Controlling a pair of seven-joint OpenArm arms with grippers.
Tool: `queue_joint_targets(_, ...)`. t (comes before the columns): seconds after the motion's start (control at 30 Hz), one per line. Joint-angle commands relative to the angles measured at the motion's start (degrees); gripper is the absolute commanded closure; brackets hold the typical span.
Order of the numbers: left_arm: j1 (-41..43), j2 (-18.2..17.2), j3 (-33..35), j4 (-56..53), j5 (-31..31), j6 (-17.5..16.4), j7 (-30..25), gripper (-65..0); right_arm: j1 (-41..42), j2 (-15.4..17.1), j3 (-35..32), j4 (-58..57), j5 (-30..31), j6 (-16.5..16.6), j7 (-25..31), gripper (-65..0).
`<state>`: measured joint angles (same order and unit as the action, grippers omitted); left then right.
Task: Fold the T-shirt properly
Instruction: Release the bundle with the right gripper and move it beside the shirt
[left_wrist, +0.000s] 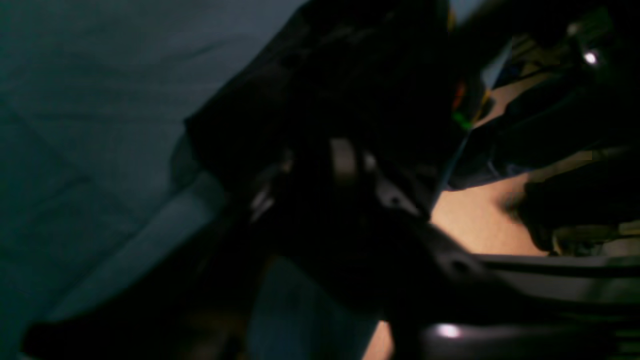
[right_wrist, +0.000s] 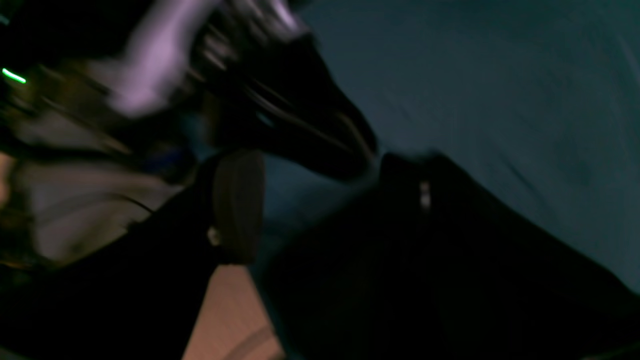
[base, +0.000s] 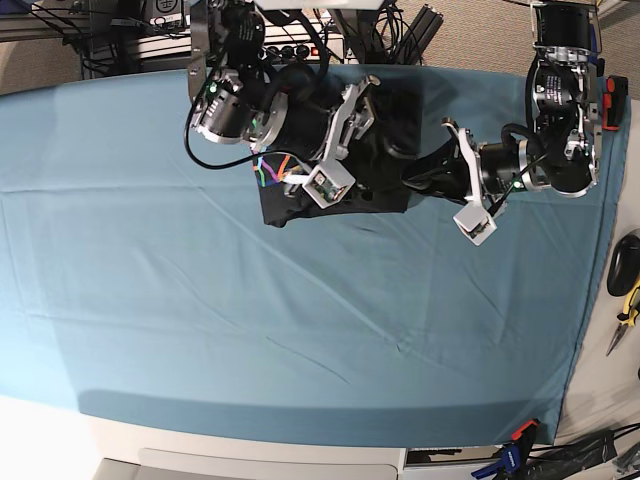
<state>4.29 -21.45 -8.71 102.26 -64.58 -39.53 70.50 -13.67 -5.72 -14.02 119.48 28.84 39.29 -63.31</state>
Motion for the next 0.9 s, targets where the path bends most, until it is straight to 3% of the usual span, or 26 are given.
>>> queue_joint_targets(0.0, -0.6, -0.6, -0.4, 0.9, -1.4, -0.5, -1.1, -14.1, 0.5, -0.3, -0.1, 1.8, 0.3, 0.7, 2.3, -35.9)
queue_joint_targets(0.1, -0.6, -0.6, -0.4, 0.9, -1.4, -0.5, -1.1, -14.1, 0.4, -0.3, -0.1, 3.5, -4.2, -0.4, 2.4, -29.7)
queue_joint_targets(0.3, -0.5, -0.6, -0.4, 0.9, -0.5, -0.5, -1.1, -14.1, -0.9, -0.2, -0.1, 9.6, -13.3, -3.6, 3.2, -29.1)
queue_joint_targets(0.43, -0.1, -0.6, -0.4, 0.9, -0.2, -0.5, -1.1, -14.1, -0.9, 1.9, 1.9, 11.7, -25.0, -9.0, 6.2, -29.1)
queue_joint_targets(0.53, 0.4, -0.6, -0.4, 0.9, -0.1, -0.5, -1.1, -14.1, -0.7, 3.8, 9.1, 11.7, -28.7, -14.2, 7.5, -29.1)
queue_joint_targets(0.6, 0.9, -0.6, -0.4, 0.9, -0.2, -0.5, -1.1, -14.1, -0.6, 4.4, 16.1, 11.6, -27.9, -16.1, 7.4, -30.0)
queue_joint_targets(0.67, 1.3, -0.6, -0.4, 0.9, -0.1, -0.5, -1.1, -14.1, -0.5, 5.2, 23.8, 11.6, -23.7, -16.8, 7.7, -36.8)
queue_joint_targets(0.73, 1.6, -0.6, -0.4, 0.9, -0.1, -0.5, -1.1, -14.1, -0.5, 5.7, 30.9, 11.2, -16.8, -16.9, 8.9, -42.3)
queue_joint_targets(0.87, 1.7, -0.6, -0.4, 0.9, 0.5, -0.5, -1.1, -14.1, 0.9, 5.7, 40.9, 6.9, -3.1, -17.3, 7.2, -43.1)
